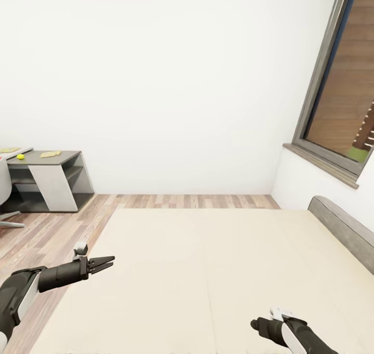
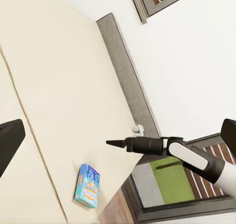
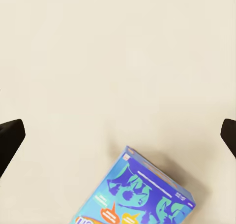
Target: Put all the toys in the child's room - the three board games (two on the bed and one on the table), the two jigsaw puzzles on the table, and the tennis ball on the table - inside the toy box on the table in the child's room.
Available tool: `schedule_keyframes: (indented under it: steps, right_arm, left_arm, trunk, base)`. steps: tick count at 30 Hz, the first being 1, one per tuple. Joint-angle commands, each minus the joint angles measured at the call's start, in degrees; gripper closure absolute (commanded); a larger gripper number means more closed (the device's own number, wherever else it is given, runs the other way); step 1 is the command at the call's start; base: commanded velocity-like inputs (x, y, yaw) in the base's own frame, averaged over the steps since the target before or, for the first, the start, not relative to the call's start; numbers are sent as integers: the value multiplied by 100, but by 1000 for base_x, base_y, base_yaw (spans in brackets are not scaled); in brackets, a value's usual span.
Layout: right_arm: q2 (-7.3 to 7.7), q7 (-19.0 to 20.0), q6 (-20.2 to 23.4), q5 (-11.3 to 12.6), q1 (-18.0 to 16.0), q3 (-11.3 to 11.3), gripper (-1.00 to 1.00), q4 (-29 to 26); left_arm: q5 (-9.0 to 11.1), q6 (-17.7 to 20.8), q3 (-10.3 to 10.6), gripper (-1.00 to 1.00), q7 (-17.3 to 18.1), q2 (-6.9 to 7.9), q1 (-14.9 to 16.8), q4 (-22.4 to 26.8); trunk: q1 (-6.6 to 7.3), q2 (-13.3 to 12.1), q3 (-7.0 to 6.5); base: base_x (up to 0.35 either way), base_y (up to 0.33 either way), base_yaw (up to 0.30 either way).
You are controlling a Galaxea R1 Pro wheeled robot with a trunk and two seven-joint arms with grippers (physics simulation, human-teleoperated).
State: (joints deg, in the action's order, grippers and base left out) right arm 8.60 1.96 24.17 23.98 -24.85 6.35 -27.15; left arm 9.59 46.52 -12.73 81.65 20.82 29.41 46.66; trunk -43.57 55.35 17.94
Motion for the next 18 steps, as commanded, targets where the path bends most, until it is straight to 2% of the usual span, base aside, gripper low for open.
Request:
schedule_keyframes:
  steps: [1,4,7,8,11,18]
  right_arm:
    - [7,6,22,1,-6,24,-100,-6]
    - [8,11,20,1,-10,27,-100,-4]
    - [9,13,19,1,-12,30,-100,2]
    - [9,14,16,1,-11,31,-100,12]
    - [10,15,9,1,-11,35,-100,30]
    - [10,10,-11,-3,-11,40,-100,47]
  left_arm:
    - [7,60,1,-100,16,1,3,1]
    - [12,59,9,-100,17,-6,3,3]
    - [14,62,44,-100,21,-82,3,15]
    - [13,66,111,-100,23,-188,3,23]
    - [10,76,253,-100,21,-370,5,44]
    - [5,126,558,-100,-37,-716,55,98]
  trunk:
    - [0,5,17]
    - [0,5,45]
    - [0,5,74]
    - [0,5,83]
    - [0,5,112]
    - [0,5,178]
  base:
    - [0,0,0]
    - [0,0,0]
    - [0,0,0]
    - [0,0,0]
    - [0,0,0]
    - [0,0,0]
